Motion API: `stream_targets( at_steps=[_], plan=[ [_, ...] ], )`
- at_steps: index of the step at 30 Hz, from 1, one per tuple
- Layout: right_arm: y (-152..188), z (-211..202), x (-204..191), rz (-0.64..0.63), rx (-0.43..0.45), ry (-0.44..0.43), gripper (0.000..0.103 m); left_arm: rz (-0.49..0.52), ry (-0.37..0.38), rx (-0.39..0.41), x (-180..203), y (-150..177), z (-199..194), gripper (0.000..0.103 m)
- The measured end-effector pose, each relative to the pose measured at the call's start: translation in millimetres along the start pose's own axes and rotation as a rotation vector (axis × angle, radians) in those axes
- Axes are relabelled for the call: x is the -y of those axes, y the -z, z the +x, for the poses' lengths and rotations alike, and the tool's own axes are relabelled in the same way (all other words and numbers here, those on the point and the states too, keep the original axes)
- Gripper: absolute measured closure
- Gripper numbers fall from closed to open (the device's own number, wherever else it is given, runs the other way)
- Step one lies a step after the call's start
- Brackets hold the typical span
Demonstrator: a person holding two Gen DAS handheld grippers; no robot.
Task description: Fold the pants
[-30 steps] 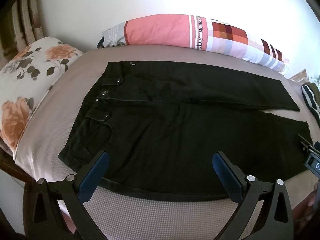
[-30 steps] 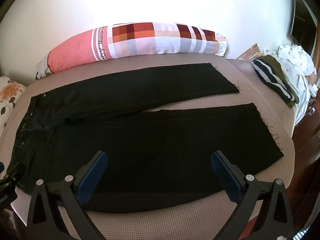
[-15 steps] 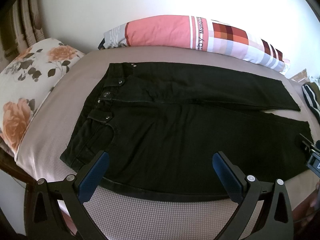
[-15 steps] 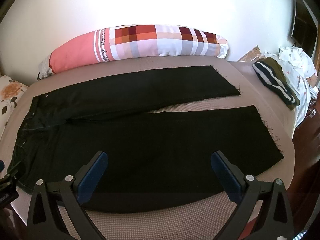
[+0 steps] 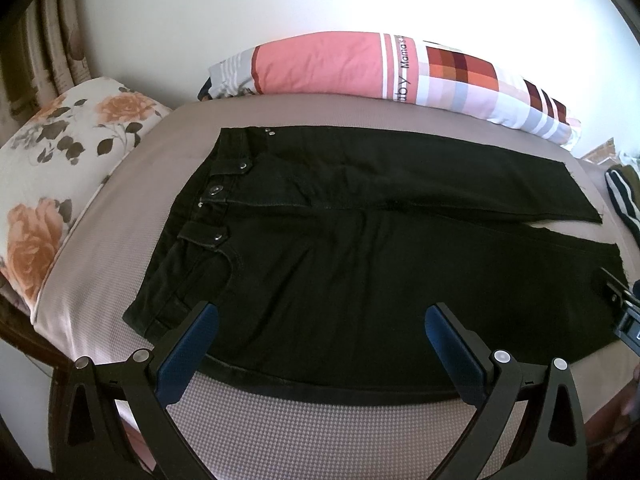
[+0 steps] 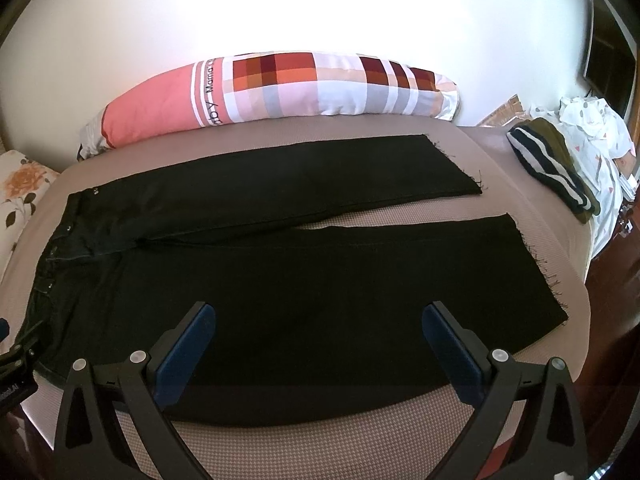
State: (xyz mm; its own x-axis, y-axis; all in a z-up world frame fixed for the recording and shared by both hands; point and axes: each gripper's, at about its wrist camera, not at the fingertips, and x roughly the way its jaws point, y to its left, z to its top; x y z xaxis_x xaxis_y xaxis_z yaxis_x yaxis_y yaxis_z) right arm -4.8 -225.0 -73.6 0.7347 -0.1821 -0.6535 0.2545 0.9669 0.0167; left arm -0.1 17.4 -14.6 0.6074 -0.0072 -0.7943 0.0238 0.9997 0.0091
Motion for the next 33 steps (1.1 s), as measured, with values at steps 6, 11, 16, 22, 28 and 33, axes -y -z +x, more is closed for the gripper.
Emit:
stream_targets(
  at_steps=[6,11,16,22,28,33],
  plan=[
    [-3.1,-1.9,-2.9,-0.006,0.006,-0.002,0.0,0.0,0.0,0.001,-0.9,-1.7,-1.1,0.001],
    [-3.5,-2.7,-3.5,-0.007,0.009,-0.004,0.0,0.002,-0.001,0.003,-1.2,-2.5,-1.8,0.001],
    [-2.8,-3.2,-3.7,-0.008,0.01,-0.006,0.0,0.002,-0.001,0.003,-2.2,-4.3,-2.7,0.001],
    [-2.6,-3.3,-3.8,-0.008,0.011,-0.007,0.0,0.003,-0.001,0.005,-1.3,-3.0,-2.5,0.001],
    [-2.4,-2.9,-4.1,-0.005,0.012,-0.004,0.0,0.001,0.0,0.003,-1.7,-3.0,-2.5,0.001],
    [-2.6,-1.7,-2.5,0.006,0.004,-0.009,0.0,0.006,0.009,-0.002,-2.7,-5.7,-1.2,0.001]
  ],
)
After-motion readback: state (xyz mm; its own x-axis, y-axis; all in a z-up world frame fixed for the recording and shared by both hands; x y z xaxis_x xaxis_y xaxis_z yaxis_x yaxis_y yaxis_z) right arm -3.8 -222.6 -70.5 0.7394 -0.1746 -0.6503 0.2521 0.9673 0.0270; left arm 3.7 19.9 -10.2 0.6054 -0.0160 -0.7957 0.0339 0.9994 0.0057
